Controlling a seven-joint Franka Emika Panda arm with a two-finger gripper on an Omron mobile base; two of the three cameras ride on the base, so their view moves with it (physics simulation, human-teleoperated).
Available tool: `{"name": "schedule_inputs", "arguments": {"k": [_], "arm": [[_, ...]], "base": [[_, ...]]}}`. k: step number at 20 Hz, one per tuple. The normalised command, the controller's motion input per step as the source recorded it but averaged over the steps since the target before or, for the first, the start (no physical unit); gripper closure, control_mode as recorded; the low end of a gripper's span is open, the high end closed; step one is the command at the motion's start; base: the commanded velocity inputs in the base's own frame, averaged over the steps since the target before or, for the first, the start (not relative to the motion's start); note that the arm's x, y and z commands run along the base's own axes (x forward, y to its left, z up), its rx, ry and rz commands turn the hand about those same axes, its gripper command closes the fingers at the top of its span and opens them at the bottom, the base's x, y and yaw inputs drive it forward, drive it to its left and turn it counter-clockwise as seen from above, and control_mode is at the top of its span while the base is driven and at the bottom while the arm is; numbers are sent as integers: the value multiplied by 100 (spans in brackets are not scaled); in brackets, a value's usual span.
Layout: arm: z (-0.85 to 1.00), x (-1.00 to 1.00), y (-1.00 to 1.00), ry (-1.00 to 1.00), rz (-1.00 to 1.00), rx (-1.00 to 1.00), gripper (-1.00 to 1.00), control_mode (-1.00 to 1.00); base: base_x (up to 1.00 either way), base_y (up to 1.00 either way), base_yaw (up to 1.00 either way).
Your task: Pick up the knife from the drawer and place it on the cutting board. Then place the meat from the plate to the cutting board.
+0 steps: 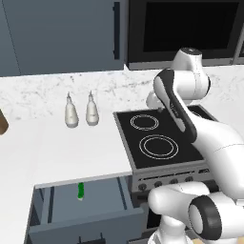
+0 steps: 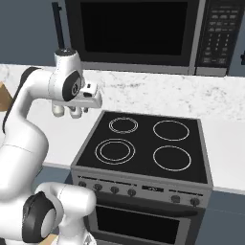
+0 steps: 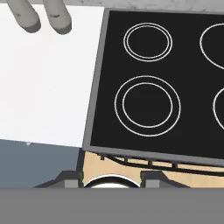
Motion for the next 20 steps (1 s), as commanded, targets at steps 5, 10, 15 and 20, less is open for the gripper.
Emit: {"name": "schedule_inputs", "arguments": {"k": [5, 10, 15, 20], "arm": [[-1, -3, 0, 0, 0, 0, -100, -100], [-16, -3, 0, -2, 2, 0, -100, 100], [0, 0, 0, 0, 0, 0, -100, 100], [0, 0, 0, 0, 0, 0, -100, 100]], "base": [[0, 0, 0], [-27, -2, 28], [-55, -30, 65], [-6, -55, 42]]}}
